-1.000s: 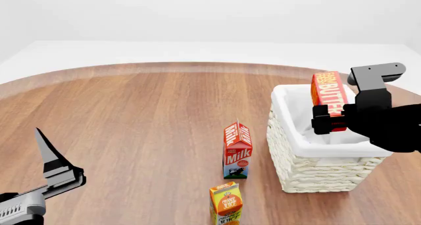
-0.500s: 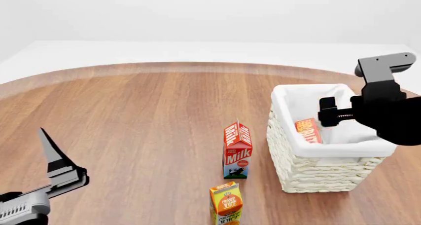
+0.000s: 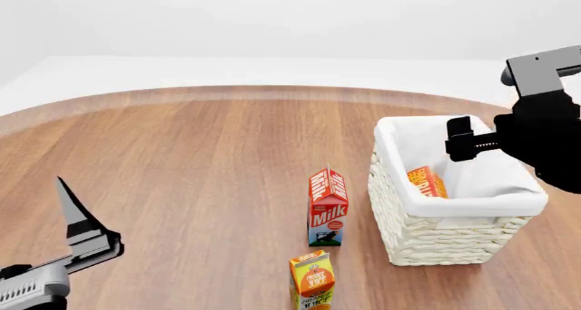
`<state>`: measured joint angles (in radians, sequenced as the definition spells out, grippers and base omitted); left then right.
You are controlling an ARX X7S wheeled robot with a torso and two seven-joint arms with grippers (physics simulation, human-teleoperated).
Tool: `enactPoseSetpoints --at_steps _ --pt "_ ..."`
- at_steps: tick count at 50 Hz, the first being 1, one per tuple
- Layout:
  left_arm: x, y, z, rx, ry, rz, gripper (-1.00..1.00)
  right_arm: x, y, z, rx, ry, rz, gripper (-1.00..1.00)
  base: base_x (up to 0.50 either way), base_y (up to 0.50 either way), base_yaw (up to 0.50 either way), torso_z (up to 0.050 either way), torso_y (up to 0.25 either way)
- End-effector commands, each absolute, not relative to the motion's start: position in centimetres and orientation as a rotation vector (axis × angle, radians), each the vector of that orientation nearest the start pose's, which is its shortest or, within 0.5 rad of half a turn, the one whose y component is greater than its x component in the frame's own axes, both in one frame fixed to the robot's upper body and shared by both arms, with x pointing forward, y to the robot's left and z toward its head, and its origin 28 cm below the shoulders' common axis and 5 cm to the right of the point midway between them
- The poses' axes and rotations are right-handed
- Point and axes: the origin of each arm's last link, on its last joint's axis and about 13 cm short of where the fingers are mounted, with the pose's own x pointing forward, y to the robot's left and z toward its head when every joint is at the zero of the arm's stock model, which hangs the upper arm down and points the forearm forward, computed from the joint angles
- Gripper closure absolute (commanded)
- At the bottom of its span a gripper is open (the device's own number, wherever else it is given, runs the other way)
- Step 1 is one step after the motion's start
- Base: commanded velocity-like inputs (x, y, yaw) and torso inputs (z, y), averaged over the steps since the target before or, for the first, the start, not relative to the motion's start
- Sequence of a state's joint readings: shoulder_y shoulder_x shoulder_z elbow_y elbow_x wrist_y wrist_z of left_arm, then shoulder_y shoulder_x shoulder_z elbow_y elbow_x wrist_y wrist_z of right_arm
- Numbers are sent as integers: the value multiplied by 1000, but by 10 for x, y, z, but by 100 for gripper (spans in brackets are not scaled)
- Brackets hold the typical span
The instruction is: Pick up the cream cheese box and the butter, and put them in the basket.
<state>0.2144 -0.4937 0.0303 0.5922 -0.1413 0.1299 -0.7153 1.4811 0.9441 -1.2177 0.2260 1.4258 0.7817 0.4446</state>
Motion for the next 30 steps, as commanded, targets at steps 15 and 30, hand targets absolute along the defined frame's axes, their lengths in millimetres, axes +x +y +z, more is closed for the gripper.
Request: enactPoseSetpoints --at_steps 15,30 --pt "160 263 122 117 -571 438 -100 194 -202 318 -364 80 35 -100 0 0 0 1 0" --pt "161 259 122 125 -572 421 -100 129 -195 326 -353 -121 -33 -100 0 0 0 0 0"
